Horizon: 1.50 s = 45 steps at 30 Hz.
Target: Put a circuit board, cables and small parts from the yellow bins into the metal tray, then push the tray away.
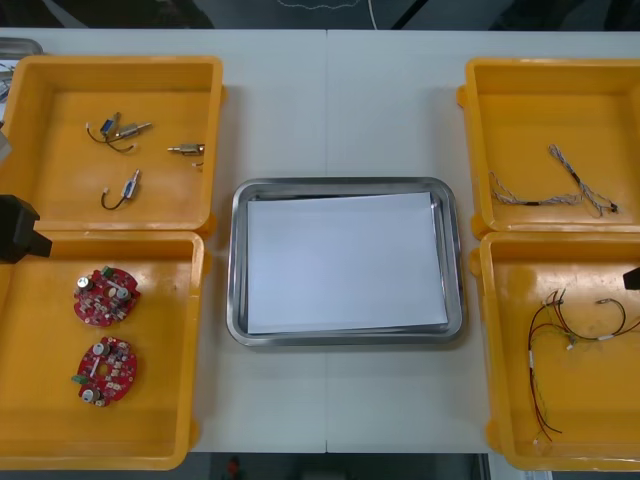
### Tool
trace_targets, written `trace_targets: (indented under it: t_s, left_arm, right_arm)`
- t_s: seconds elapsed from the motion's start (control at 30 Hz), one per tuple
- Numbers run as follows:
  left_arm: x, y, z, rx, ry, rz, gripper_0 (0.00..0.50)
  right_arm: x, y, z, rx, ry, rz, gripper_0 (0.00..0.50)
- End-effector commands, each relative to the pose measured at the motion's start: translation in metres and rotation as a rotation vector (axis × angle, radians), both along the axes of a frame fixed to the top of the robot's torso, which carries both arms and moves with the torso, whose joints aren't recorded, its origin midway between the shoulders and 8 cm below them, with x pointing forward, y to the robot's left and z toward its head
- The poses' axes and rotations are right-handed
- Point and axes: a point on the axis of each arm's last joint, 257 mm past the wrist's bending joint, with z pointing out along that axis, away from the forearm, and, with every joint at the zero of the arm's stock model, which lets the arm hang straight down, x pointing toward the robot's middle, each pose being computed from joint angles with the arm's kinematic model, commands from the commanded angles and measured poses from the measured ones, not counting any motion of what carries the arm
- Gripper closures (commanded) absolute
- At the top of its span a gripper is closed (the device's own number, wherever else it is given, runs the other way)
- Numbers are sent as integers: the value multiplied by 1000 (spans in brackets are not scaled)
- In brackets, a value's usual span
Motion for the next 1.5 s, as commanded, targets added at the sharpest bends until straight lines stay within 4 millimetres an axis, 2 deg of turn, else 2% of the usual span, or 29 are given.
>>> trace_targets:
  t_s: [0.03,1.5]
  left_arm:
    - [-4,19,13,76,-22,-17,0]
    - [-4,19,13,76,-22,-17,0]
  right_arm:
    - [-1,5,3,4,-10,-6,0]
    - [-1,5,3,4,-10,-6,0]
